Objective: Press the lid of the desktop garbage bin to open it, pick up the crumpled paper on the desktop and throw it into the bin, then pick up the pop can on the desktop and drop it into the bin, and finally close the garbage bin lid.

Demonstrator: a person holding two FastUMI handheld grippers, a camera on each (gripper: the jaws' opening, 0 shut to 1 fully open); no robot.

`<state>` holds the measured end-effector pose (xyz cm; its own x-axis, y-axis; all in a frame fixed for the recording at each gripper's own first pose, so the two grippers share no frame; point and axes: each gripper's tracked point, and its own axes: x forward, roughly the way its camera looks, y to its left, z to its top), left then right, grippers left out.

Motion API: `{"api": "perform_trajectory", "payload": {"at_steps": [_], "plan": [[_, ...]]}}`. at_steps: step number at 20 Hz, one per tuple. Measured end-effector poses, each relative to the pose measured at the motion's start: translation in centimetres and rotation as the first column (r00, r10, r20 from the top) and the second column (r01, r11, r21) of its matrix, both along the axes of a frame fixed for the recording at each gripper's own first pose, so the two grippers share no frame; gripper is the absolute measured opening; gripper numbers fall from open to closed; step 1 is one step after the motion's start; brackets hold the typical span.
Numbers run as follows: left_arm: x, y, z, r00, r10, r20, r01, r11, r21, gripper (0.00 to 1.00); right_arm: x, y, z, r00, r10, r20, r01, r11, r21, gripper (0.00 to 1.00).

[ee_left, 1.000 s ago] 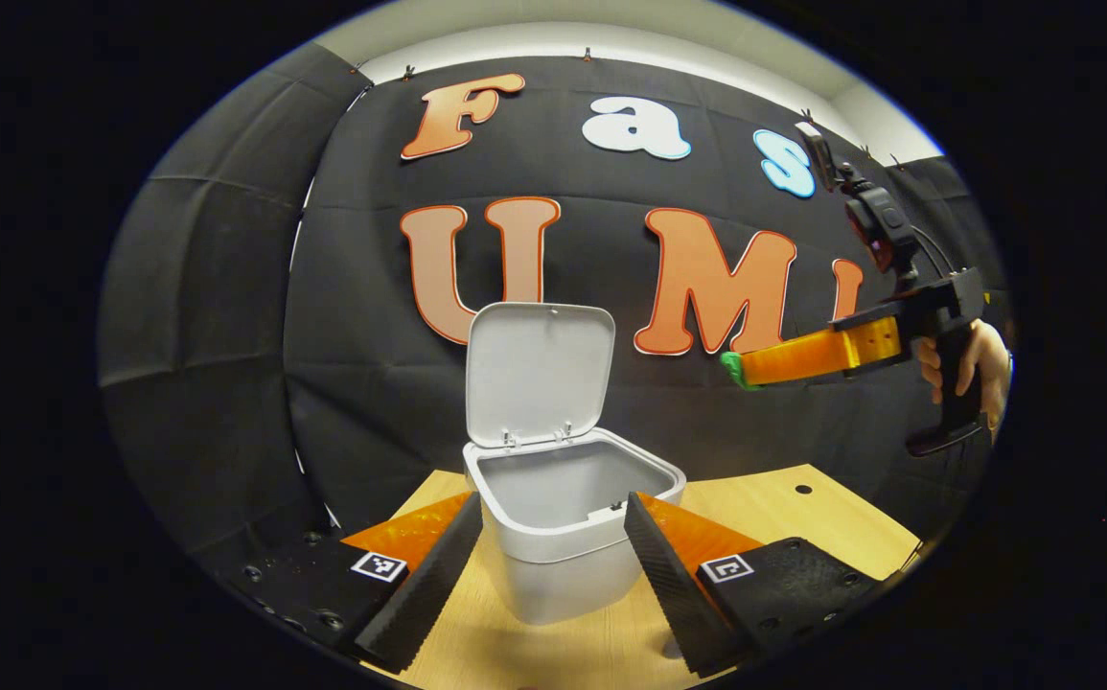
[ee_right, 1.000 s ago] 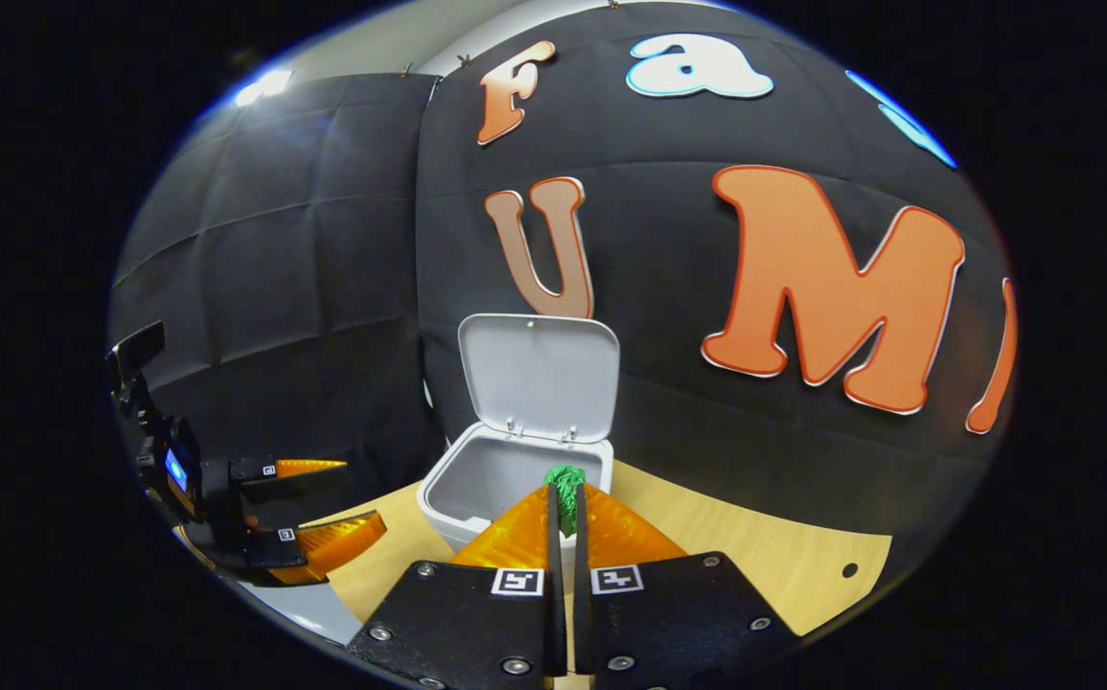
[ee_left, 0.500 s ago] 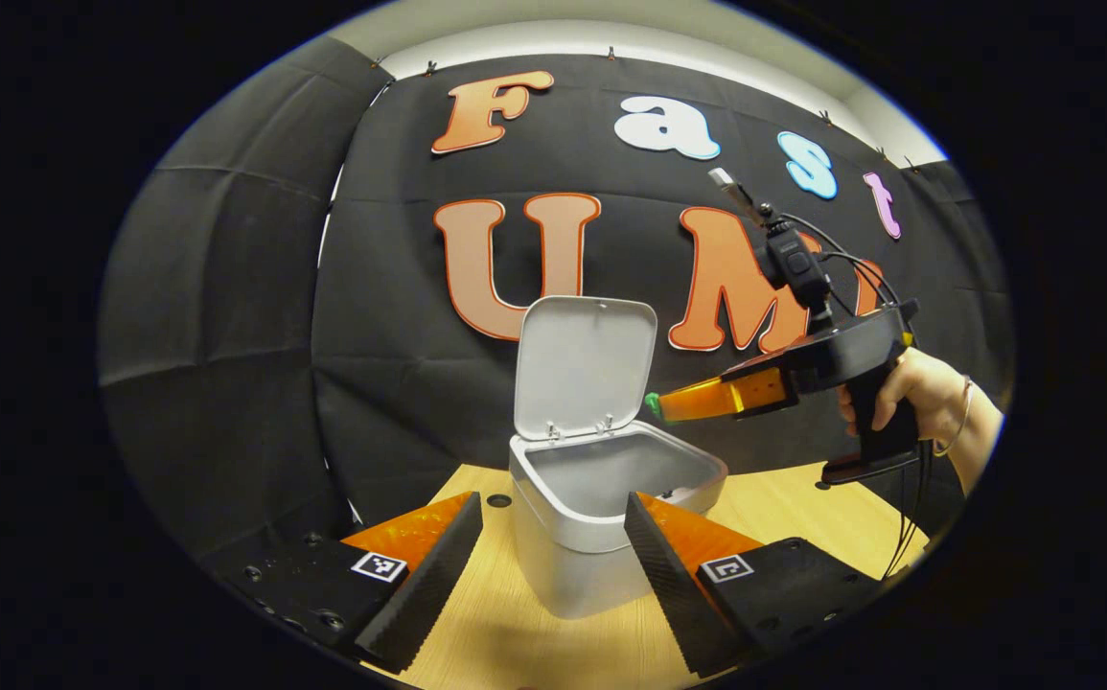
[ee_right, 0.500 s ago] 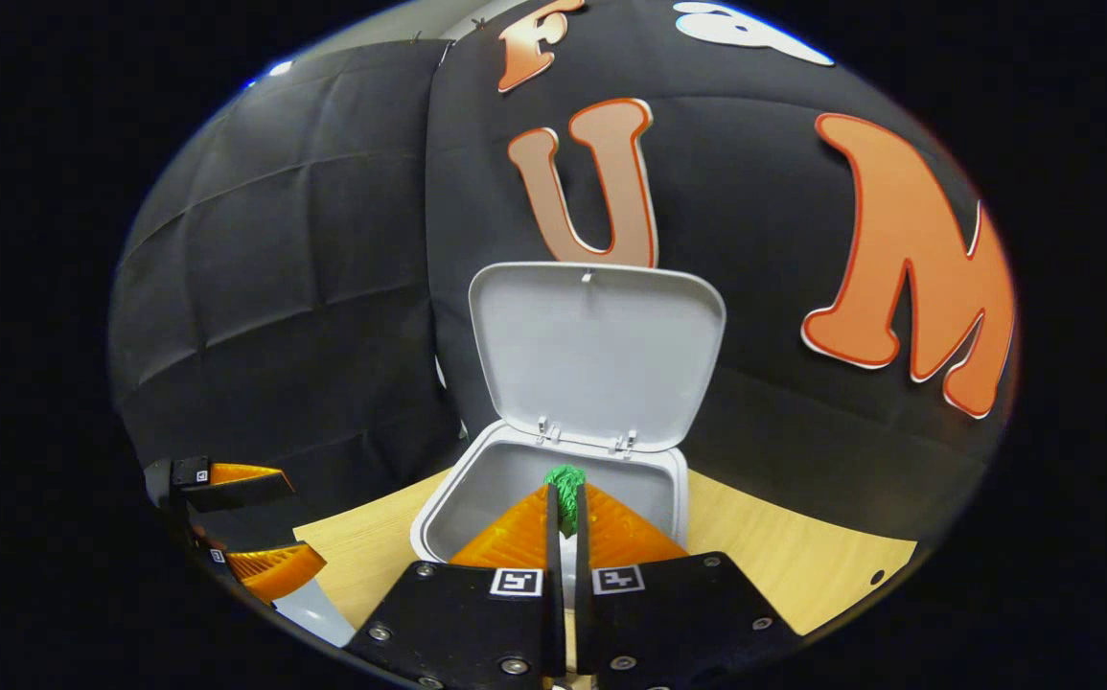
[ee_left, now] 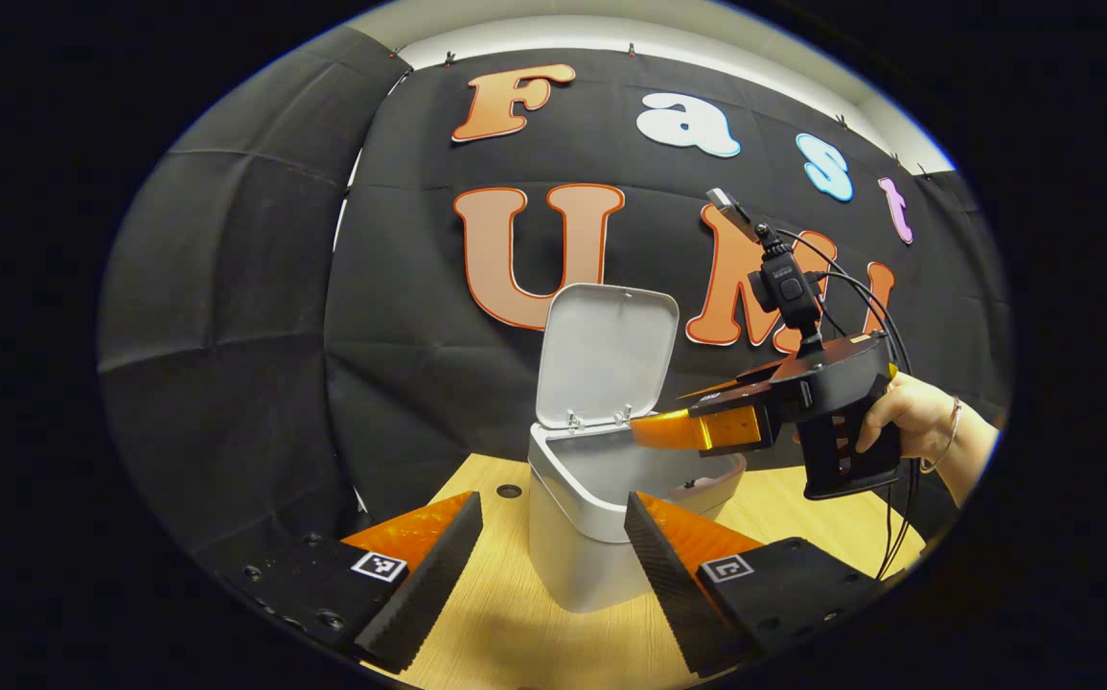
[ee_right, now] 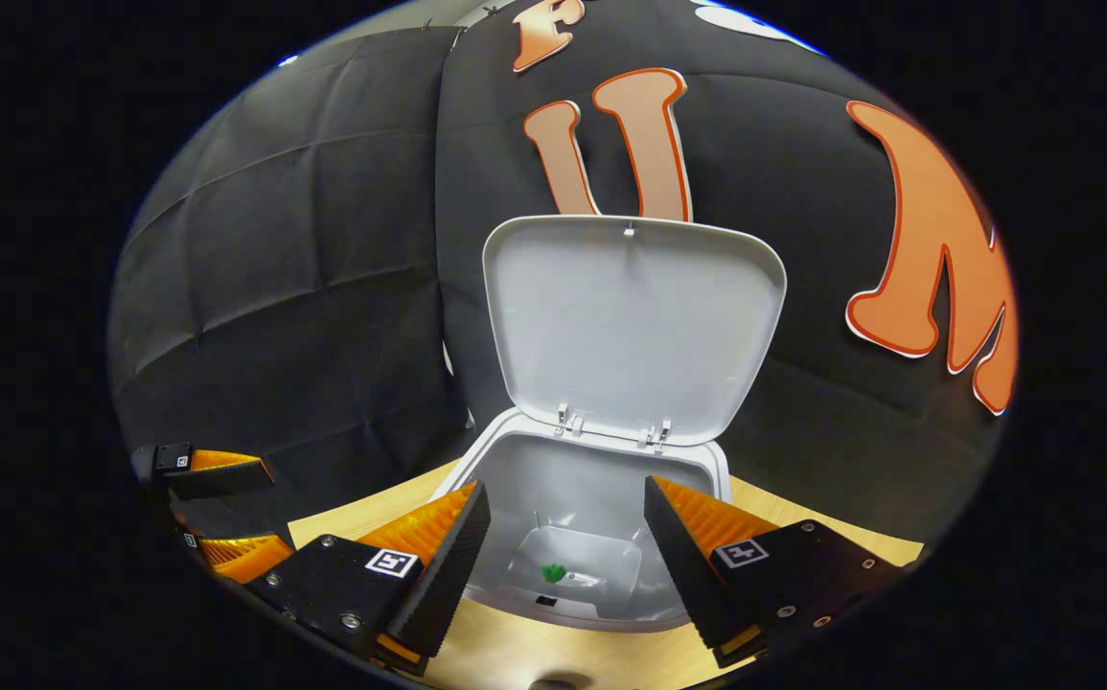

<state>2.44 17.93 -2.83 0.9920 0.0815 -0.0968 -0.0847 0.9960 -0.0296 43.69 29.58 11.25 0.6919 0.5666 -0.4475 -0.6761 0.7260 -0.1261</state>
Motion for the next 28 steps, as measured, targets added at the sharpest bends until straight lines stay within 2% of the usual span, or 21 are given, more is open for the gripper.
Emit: {"api": "perform_trajectory", "payload": {"at_steps": [2,6,7,8,13,18,21,25,28], "plan": [[-0.1,-0.2,0.1,1.000,-0.004,0.000,0.004,1.000,0.004,0.95,-0.3,-0.2,0.0,1.000,0.001,-0.016,-0.001,1.000,0.012,0.96],[-0.1,-1.1,0.2,1.000,-0.015,0.005,0.015,1.000,-0.001,0.95,-0.7,-2.1,1.3,1.000,-0.024,0.020,0.024,0.999,0.025,0.97],[0.1,-1.3,0.3,1.000,-0.020,0.006,0.020,1.000,-0.001,0.95,-0.6,-2.9,1.7,0.998,-0.041,0.039,0.040,0.999,0.022,1.00],[0.1,-1.6,0.3,1.000,-0.027,0.007,0.027,1.000,0.002,0.95,-0.7,-3.8,2.0,0.997,-0.062,0.055,0.060,0.998,0.024,0.97],[0.7,-4.3,0.3,0.997,-0.076,0.013,0.076,0.997,0.007,0.95,-1.7,-9.0,4.2,0.978,-0.177,0.110,0.163,0.979,0.124,0.96],[1.5,-8.0,0.0,0.989,-0.148,0.019,0.148,0.989,0.004,0.95,-3.0,-17.3,4.5,0.933,-0.338,0.122,0.315,0.932,0.180,0.96],[1.7,-10.8,-0.3,0.980,-0.200,0.015,0.200,0.980,0.006,0.95,-3.9,-22.8,3.8,0.894,-0.429,0.129,0.405,0.898,0.174,0.96],[2.3,-14.3,-0.6,0.966,-0.259,0.010,0.259,0.966,0.021,0.95,-5.9,-30.3,2.3,0.828,-0.548,0.117,0.526,0.832,0.176,0.96],[2.2,-17.4,-1.2,0.947,-0.320,0.011,0.320,0.947,0.000,0.95,-8.1,-35.7,0.9,0.762,-0.636,0.123,0.614,0.769,0.177,0.96]]}}
